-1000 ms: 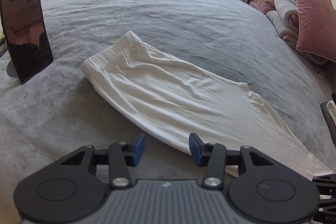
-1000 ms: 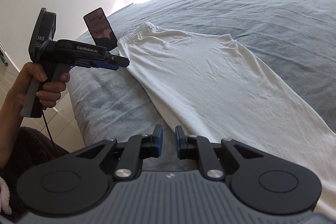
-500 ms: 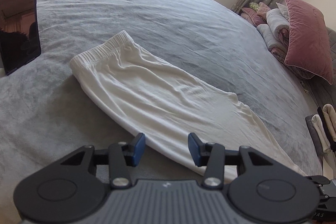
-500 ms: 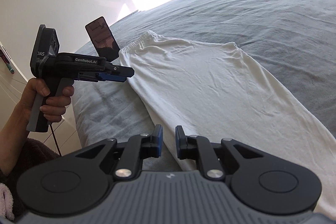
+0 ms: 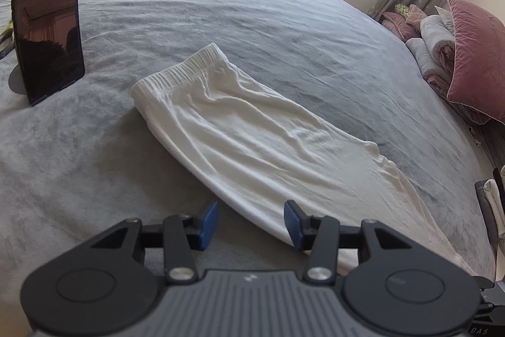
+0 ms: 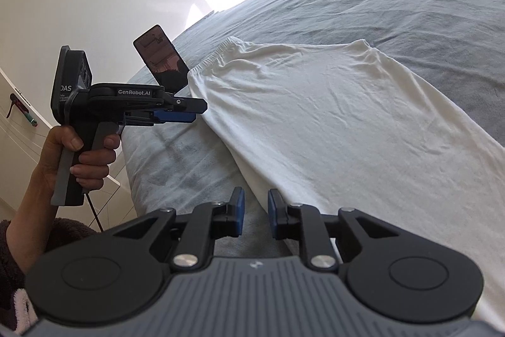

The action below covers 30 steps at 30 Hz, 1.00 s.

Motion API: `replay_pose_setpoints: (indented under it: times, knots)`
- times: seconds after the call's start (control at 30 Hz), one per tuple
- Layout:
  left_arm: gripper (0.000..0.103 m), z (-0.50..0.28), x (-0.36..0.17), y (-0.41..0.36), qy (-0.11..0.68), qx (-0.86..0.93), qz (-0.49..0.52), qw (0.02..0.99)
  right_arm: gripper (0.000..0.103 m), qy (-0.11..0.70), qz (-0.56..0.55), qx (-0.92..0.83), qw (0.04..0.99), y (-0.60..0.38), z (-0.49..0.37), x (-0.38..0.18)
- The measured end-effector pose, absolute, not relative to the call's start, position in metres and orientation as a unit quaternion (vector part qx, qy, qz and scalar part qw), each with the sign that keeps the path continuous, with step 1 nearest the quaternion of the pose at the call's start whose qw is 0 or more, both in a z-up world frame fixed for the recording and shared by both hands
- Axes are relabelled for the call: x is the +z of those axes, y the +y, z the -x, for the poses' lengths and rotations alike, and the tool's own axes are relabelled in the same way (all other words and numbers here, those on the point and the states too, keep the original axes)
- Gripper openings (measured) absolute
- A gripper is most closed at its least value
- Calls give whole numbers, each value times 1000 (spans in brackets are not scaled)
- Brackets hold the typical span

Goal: Fold clothes

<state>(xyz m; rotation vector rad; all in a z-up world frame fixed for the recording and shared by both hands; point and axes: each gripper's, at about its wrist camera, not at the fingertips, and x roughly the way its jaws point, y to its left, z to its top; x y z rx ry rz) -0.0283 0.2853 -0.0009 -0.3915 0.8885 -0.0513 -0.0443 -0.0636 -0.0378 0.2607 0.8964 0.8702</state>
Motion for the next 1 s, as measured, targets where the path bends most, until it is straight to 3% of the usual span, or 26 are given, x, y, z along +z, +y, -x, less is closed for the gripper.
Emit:
replay_pose_setpoints:
  times: [0.57, 1.0]
  knots:
    - [48, 29, 6, 287, 415, -13, 180, 892, 20, 402, -108, 384, 824, -71, 37, -40]
    - [46, 18, 0, 311, 394, 62, 193, 896, 20, 309, 129, 364, 869, -35, 71, -31]
